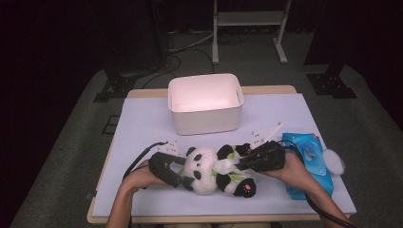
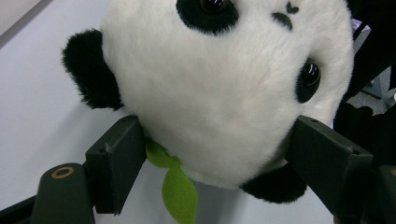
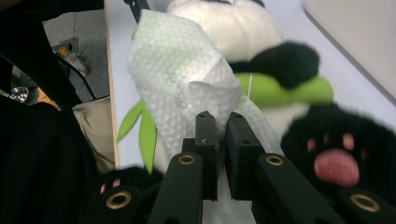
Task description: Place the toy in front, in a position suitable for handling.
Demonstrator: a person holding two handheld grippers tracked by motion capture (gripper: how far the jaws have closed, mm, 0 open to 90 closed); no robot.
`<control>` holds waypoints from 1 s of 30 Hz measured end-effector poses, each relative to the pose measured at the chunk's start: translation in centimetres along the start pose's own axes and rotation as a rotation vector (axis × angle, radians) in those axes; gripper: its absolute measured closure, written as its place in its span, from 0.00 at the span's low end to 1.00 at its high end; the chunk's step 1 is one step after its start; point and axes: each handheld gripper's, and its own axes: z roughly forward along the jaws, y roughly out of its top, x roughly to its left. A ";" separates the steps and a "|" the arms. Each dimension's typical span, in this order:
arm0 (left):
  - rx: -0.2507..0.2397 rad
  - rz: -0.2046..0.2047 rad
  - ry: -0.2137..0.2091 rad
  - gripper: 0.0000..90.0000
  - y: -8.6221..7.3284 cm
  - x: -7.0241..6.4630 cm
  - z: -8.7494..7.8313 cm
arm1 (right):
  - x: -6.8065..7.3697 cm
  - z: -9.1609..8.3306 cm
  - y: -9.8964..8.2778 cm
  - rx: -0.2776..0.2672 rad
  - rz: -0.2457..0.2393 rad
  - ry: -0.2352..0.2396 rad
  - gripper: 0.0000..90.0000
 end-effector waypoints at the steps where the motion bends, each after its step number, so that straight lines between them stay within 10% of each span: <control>1: 0.000 0.000 0.000 0.22 0.0 0.0 0.0 | 0.1 -0.2 -0.3 -0.003 0.009 0.002 0.93; 11: 0.001 -0.013 -0.002 0.22 0.0 0.0 0.0 | 0.6 -1.7 -3.4 0.017 0.055 0.010 0.93; 30: 0.009 -0.003 0.006 0.22 0.1 -0.2 0.0 | 0.3 -1.2 -1.5 -0.046 0.039 0.021 0.93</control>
